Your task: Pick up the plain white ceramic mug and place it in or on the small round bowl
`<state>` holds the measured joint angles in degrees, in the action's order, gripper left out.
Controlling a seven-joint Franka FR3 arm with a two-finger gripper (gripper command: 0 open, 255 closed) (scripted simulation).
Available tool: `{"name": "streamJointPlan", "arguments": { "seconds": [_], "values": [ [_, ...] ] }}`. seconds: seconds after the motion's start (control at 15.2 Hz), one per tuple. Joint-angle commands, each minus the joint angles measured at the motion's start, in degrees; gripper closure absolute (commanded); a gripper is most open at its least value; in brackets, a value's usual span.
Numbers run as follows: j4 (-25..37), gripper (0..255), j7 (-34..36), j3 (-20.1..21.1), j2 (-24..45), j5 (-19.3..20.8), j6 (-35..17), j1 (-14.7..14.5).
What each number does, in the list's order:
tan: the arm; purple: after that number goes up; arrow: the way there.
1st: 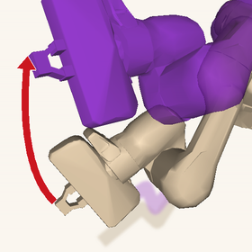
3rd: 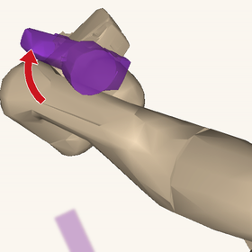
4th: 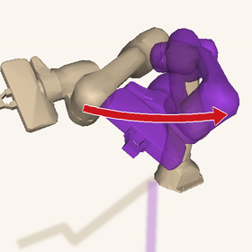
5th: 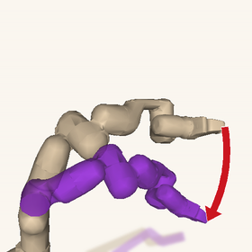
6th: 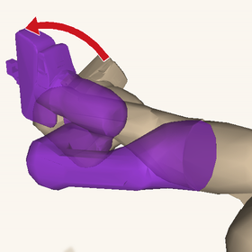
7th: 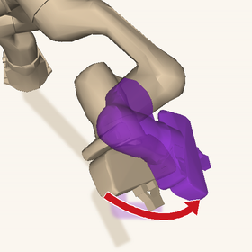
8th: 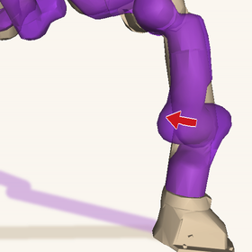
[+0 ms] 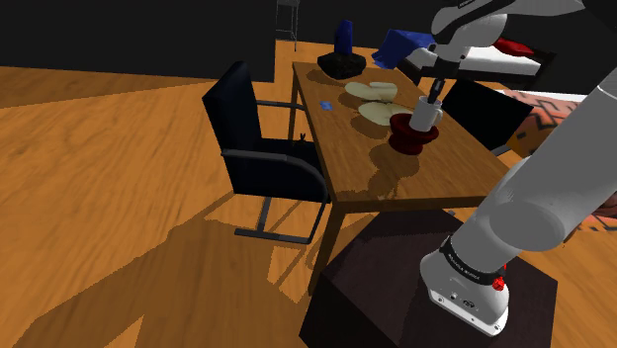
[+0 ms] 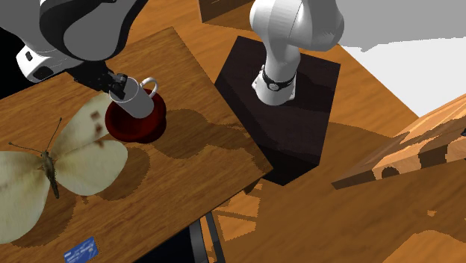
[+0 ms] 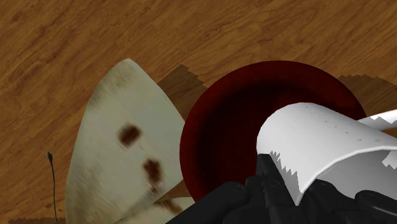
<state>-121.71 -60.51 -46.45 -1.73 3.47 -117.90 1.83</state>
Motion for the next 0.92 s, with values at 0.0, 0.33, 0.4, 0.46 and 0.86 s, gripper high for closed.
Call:
{"name": "streamJointPlan", "arguments": {
  "seconds": [0.0, 0.33, 0.4, 0.46, 0.86],
  "values": [
    [0.0, 255, 0.0, 0.0, 0.0, 0.0, 0.0, 0.0],
    [0.0, 0, 0.0, 0.0, 0.0, 0.0, 0.0, 0.0],
    [0.0, 0, 0.0, 0.0, 0.0, 0.0, 0.0, 0.0],
    [0.0, 0, 0.0, 0.0, 0.0, 0.0, 0.0, 0.0],
    [5.3, 0, 1.4, 0.7, -2.7, 1.8, 7.3, -0.3]
  ]
}}
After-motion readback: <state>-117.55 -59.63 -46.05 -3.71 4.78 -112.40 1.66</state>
